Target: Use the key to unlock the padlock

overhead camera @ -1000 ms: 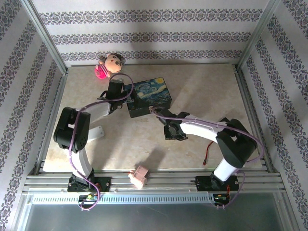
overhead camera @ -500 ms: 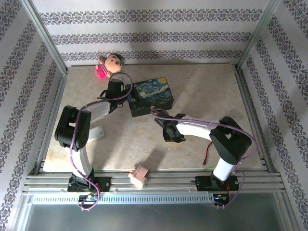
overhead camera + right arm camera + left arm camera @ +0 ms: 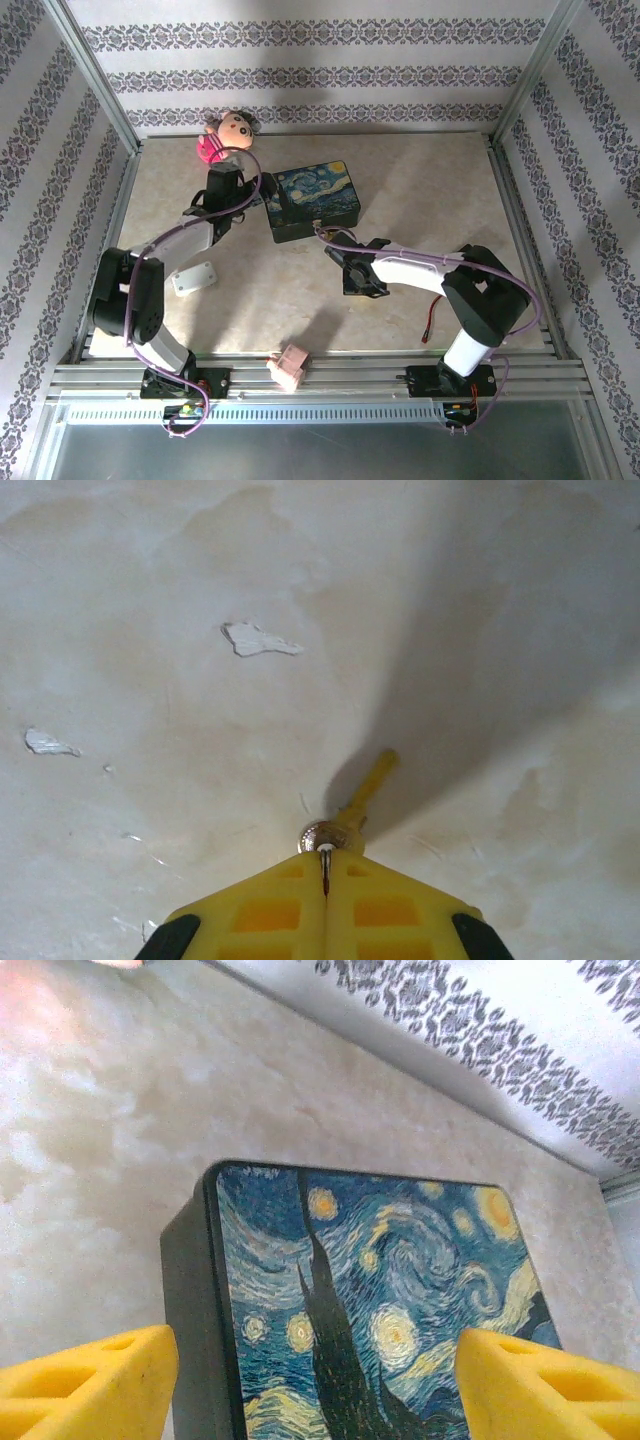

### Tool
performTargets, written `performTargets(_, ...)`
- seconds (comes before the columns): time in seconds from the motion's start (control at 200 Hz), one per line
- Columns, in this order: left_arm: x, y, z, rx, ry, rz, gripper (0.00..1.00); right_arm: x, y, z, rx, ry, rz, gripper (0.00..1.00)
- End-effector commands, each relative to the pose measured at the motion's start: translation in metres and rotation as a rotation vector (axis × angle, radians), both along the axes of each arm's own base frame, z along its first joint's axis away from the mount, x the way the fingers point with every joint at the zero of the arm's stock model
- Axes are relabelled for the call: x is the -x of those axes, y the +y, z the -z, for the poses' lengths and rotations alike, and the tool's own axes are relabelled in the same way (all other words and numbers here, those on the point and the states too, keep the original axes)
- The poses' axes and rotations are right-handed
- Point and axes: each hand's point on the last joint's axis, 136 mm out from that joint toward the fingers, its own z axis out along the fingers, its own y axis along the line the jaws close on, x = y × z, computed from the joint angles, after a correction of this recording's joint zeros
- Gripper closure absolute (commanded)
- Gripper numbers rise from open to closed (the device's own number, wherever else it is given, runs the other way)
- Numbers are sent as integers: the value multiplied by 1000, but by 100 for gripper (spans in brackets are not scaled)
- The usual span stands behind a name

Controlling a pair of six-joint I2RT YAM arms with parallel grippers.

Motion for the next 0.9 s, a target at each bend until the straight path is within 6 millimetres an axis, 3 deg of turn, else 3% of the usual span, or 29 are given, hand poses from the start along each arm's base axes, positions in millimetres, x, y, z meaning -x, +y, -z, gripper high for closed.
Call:
performTargets(0.0,12,17,-1,-58,13,-34,26,1,-10,-13,29,-25,-4,97)
performTargets(0.205,19,18,-9,-60,-1,-28,26,-5,-7,-30,15,-60,-22,100)
performTargets(0.37,28,16,-15,-51,4,-3,26,-11,4,-57,-51,-108,-87,100)
performTargets(0.49,37,6,-27,-22,-3,56,26,-14,28,-91,-212,-166,-212,100)
performTargets(0.62,50,-3,-43,-21,-62,135,27,-15,51,-133,-522,-227,-294,100)
performTargets(0.78,70,-17,-61,1,-189,261,29,-18,57,-196,-922,-342,-360,100)
performTargets(0.899,85,-29,-69,40,-222,336,30,-7,52,-230,-1025,-453,-479,100)
